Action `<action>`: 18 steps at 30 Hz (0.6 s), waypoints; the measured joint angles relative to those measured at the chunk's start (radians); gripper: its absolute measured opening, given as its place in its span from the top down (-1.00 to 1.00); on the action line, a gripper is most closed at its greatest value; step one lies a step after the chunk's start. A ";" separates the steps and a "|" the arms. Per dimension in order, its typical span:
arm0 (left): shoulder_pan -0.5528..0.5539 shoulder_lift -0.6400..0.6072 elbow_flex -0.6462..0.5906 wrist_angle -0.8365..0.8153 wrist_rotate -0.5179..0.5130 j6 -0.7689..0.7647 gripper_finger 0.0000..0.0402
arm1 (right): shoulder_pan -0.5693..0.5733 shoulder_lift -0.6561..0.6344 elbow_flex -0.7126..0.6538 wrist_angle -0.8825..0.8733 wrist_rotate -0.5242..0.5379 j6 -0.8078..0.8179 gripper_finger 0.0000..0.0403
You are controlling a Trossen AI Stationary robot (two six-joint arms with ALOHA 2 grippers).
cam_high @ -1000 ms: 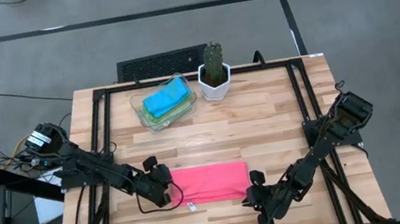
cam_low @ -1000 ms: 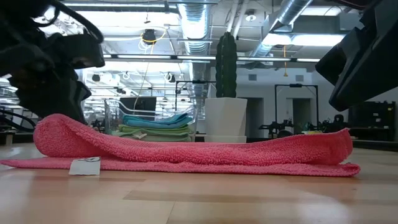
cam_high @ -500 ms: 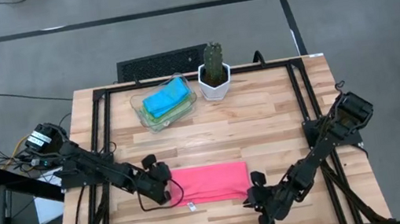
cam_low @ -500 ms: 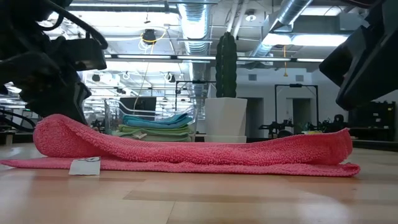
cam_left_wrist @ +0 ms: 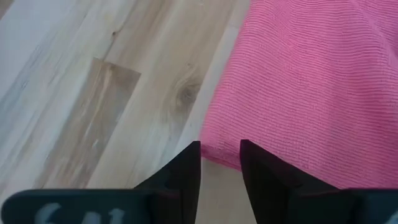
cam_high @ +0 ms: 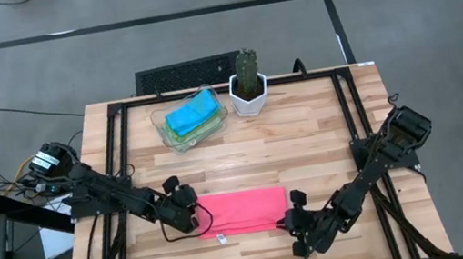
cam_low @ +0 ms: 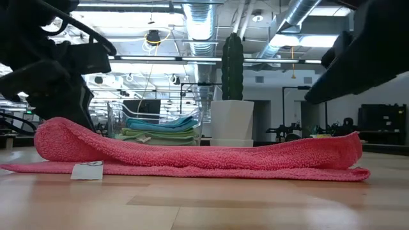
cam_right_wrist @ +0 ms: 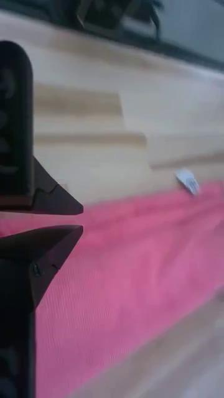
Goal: Fold microfiber towels
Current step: Fold the pink microfiber towel
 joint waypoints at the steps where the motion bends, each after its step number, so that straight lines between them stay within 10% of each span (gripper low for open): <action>1: 0.000 0.000 -0.003 0.001 -0.001 0.000 0.50 | 0.000 0.000 0.000 -0.014 0.025 0.017 0.69; 18: 0.002 0.000 -0.024 0.010 -0.047 0.008 1.00 | 0.015 0.070 0.000 -0.014 -0.120 0.119 0.69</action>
